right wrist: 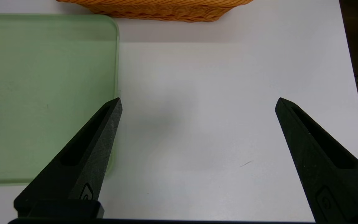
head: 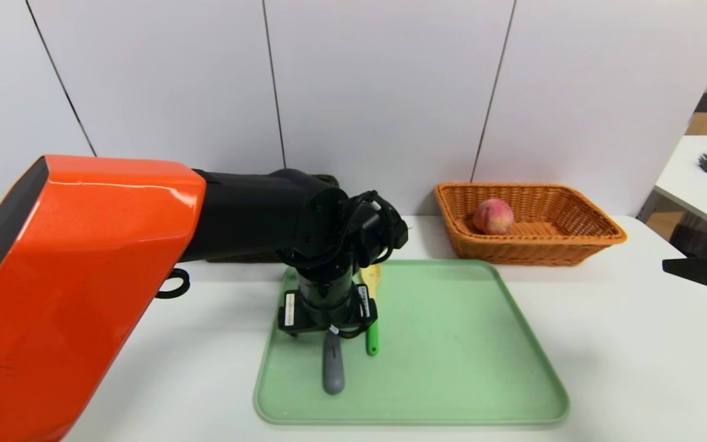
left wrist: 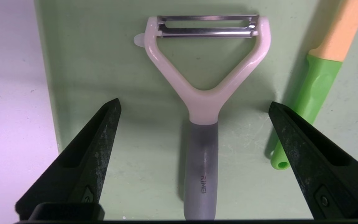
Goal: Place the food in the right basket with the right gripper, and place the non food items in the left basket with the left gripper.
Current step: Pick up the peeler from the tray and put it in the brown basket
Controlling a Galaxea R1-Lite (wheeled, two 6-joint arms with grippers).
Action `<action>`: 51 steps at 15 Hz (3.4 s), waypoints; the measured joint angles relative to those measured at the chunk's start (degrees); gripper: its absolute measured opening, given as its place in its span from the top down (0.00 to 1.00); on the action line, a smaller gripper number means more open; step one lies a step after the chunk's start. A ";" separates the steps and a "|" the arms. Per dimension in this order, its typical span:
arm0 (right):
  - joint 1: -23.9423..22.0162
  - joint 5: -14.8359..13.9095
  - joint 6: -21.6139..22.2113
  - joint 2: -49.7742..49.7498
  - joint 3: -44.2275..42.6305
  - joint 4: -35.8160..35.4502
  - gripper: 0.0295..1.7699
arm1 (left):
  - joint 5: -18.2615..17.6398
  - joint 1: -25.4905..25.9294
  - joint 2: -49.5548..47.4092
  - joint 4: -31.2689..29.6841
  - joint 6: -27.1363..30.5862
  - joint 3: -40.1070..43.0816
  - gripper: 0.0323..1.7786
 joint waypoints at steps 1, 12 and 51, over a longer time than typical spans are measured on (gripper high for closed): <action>0.00 0.00 0.00 0.11 -0.05 -0.04 0.04 | 0.00 0.06 0.02 0.00 0.09 0.20 0.05; 0.00 0.00 0.02 0.96 -0.05 -0.11 0.04 | 0.06 0.30 0.62 -0.89 0.12 0.20 0.05; -0.04 -0.23 0.09 0.44 -1.65 0.77 0.04 | 6.56 11.36 -17.09 -29.33 30.35 -2.04 0.90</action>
